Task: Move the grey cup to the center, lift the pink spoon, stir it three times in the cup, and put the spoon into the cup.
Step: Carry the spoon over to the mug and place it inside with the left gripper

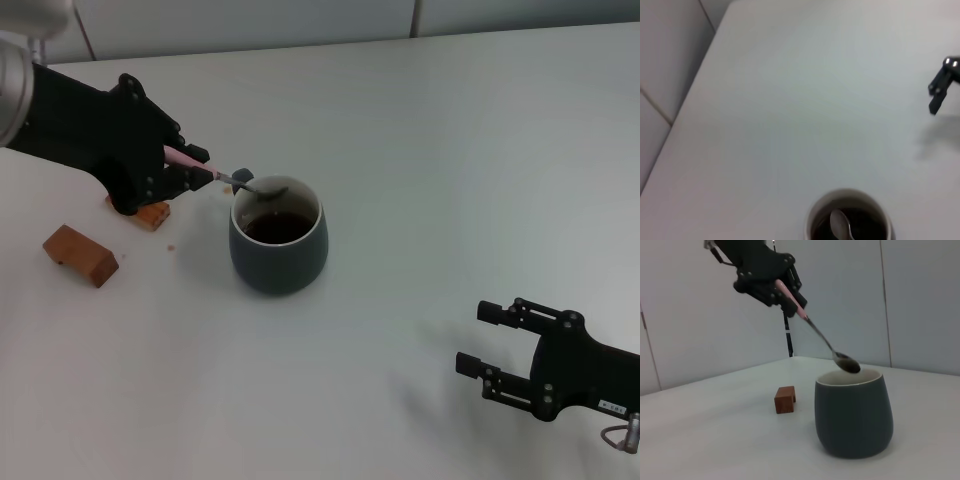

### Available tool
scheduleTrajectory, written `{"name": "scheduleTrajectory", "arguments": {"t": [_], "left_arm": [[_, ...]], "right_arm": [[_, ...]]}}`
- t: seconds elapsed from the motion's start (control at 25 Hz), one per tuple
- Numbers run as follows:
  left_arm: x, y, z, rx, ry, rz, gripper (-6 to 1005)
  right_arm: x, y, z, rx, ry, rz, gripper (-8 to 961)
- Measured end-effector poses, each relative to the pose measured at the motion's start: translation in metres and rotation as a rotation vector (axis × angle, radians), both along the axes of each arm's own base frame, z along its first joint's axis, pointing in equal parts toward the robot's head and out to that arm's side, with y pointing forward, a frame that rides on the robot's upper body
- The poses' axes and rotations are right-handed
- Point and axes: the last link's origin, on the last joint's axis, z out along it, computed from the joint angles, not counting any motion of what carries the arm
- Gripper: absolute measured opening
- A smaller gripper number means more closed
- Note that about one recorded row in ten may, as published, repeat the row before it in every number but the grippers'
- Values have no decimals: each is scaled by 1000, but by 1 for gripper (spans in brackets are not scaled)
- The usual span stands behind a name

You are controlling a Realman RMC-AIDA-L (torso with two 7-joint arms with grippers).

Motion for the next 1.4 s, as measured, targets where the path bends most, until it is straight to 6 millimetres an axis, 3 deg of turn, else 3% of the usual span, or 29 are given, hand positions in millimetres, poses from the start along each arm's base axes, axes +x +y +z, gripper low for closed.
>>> {"name": "scheduleTrajectory", "arguments": {"t": [0.76,1.2,1.4], "left_arm": [[23,8,-52,-34,274,-89,130],[22,11,-56,-36,317,-85,130],[26,3,-64,-75,337,-101,130]], "right_arm": [[0,0,-1,4,7,-7,702],[-1,-2,-2,-1,16,-11,701],[-1,-2,-3,-2,18,-11,701]]}}
